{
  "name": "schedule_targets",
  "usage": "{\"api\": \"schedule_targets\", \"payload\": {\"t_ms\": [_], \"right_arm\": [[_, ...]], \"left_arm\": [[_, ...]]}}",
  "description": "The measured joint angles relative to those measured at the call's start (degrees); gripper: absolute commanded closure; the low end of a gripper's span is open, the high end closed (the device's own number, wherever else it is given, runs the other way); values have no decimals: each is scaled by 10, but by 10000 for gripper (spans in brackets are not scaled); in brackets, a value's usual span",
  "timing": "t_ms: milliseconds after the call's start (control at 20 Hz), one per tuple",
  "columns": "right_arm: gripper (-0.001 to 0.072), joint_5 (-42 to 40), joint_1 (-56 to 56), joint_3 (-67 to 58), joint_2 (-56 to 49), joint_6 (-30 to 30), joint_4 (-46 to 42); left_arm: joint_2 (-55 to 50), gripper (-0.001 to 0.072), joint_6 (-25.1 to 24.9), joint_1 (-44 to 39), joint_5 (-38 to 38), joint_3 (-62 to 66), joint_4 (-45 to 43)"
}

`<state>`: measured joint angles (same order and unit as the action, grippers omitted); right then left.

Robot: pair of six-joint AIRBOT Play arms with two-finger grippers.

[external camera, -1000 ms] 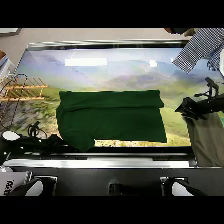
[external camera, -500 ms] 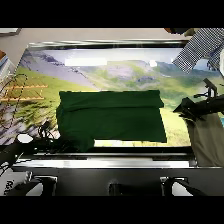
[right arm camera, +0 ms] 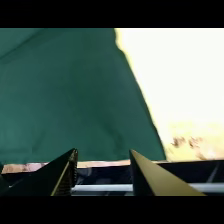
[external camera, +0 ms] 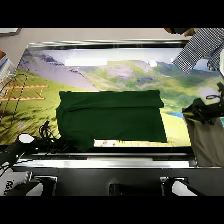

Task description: Fold the clothes and pants, and hang the long-sleeved shirts on hangers.

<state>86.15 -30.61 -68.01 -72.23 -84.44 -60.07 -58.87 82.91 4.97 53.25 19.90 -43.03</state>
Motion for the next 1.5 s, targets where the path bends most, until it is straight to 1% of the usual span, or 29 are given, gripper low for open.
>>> {"api": "schedule_targets", "payload": {"t_ms": [50,100,250,500,750,900,950,1050,1100,1150,1200,1250,1400,1500], "right_arm": [[271,0,-10,17,-5,5,-1],[235,-4,-17,39,-10,12,-1],[239,-35,-28,120,-20,36,0],[239,-90,-33,240,-25,94,25],[241,-133,-33,296,-26,130,41],[248,-141,-34,313,-26,142,63],[289,-144,-34,318,-26,144,71],[303,-153,-34,329,-26,147,82],[352,-156,-34,333,-26,151,87],[454,-161,-34,336,-26,155,90],[632,-170,-34,339,-26,157,91],[685,-182,-34,340,-26,162,90],[686,-192,-34,340,-26,181,113],[687,-183,-34,334,-21,189,135]], "left_arm": [[0,687,-1,0,-1,0,0],[0,687,-2,0,-1,0,0],[0,688,-4,0,-2,0,0],[0,688,-5,0,-3,0,0],[0,687,-6,0,-3,0,0],[0,688,-6,0,-2,0,0],[0,688,-6,0,-2,0,0],[0,687,-6,0,-2,0,0],[0,688,-6,0,-2,0,0],[0,688,-6,0,-2,0,0],[0,688,-6,0,-2,0,0],[0,688,-6,0,-2,0,0],[0,689,-6,2,6,9,0],[3,690,-6,10,23,28,-3]]}}
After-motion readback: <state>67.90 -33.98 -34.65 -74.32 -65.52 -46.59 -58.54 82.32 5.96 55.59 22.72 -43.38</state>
